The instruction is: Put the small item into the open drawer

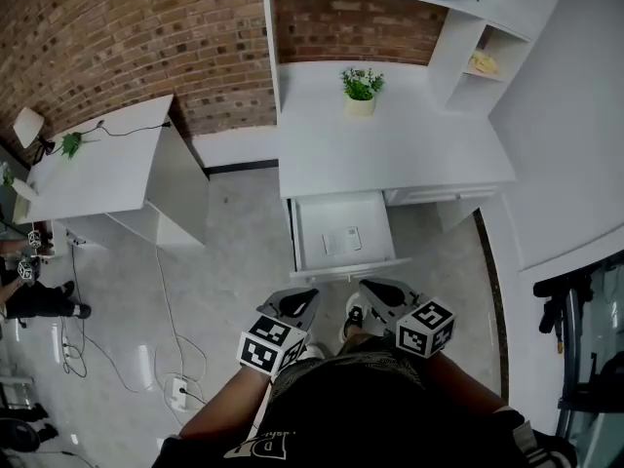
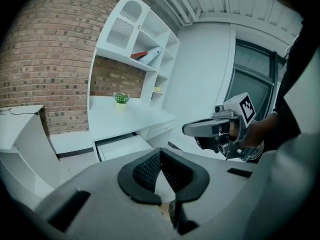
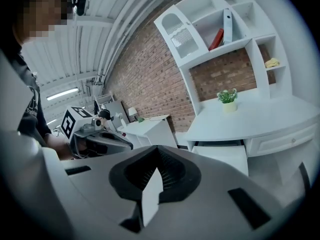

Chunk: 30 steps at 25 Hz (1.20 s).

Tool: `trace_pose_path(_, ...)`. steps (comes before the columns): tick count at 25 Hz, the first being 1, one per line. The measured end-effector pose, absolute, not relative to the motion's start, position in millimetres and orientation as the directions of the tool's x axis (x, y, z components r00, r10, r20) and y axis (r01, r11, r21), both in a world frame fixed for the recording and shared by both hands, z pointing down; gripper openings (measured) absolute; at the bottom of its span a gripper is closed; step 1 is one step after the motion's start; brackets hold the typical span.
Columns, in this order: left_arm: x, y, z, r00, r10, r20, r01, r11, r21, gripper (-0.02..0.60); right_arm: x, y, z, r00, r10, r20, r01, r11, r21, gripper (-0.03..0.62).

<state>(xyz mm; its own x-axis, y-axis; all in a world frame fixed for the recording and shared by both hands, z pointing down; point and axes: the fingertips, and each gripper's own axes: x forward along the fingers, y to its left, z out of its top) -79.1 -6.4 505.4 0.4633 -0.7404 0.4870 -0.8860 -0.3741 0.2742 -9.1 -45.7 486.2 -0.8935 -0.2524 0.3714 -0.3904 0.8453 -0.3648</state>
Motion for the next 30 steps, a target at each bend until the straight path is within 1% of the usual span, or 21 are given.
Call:
trace_pose_path(6, -72.3, 5.2, 487.0, 0.445, -0.778, 0.443, -0.894, -0.359, 0.268, 0.017, 9.9, -42.9, 474.3, -0.882, -0.305, 0.359, -0.433, 0.825, -0.363, 0.005)
trace_pose_path(11, -62.2, 2.9, 476.3, 0.406, -0.803, 0.436, -0.912, -0.321, 0.257, 0.018, 22.3, -43.9, 461.5, -0.893, -0.276, 0.355, -0.395, 0.859, -0.325, 0.005)
trace_pose_path(16, -33.5, 4.0, 472.9, 0.387, -0.819, 0.424, -0.916, -0.288, 0.28, 0.017, 47.6, -41.6, 452.8, -0.904, -0.239, 0.355, -0.356, 0.879, -0.317, 0.005)
trace_pose_path(22, -3.3, 2.0, 465.6, 0.376, -0.833, 0.407, -0.92, -0.282, 0.272, 0.018, 79.6, -40.6, 446.4, -0.916, -0.24, 0.321, -0.349, 0.871, -0.347, 0.005)
trace_pose_path(30, 20.0, 5.7, 464.7, 0.346, -0.834, 0.43, -0.934, -0.263, 0.242, 0.018, 110.2, -36.3, 460.4, -0.912, -0.233, 0.337, -0.353, 0.864, -0.358, 0.005)
